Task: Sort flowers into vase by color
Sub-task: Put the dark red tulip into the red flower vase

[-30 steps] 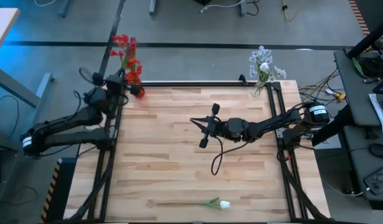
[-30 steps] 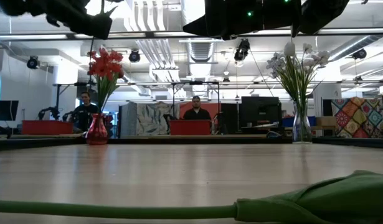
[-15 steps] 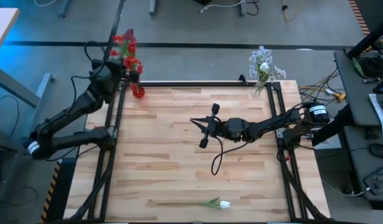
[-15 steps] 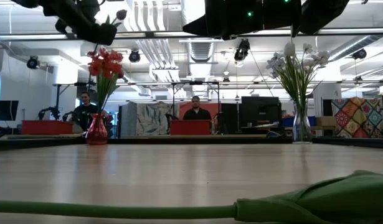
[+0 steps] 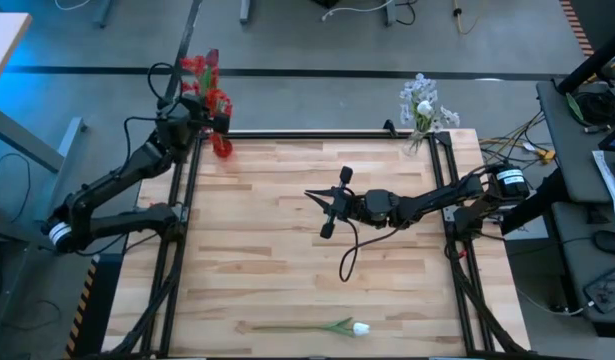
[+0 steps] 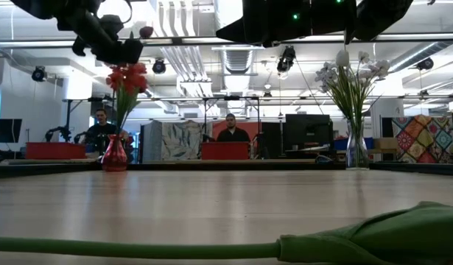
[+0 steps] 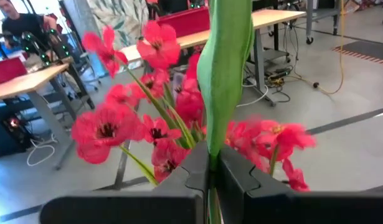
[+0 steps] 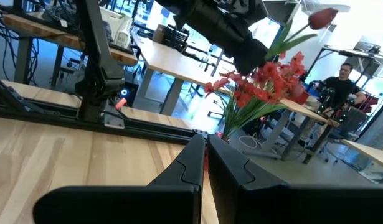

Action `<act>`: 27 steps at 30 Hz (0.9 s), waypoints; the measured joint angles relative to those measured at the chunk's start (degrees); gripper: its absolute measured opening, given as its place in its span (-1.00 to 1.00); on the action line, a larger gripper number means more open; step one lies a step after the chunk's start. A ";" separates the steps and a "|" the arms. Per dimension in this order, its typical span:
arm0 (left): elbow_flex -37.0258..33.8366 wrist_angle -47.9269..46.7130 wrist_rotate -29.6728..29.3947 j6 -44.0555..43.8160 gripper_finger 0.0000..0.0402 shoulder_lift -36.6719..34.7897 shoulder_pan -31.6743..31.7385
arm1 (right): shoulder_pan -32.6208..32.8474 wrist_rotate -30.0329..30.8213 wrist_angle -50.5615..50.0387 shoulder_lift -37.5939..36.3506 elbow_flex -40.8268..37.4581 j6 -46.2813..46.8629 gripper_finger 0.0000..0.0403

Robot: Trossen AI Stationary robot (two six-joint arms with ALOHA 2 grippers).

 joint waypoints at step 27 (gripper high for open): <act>-13.10 20.94 -1.41 2.72 -1.00 -0.53 1.53 | 0.00 -1.36 0.11 0.00 0.00 0.02 -0.94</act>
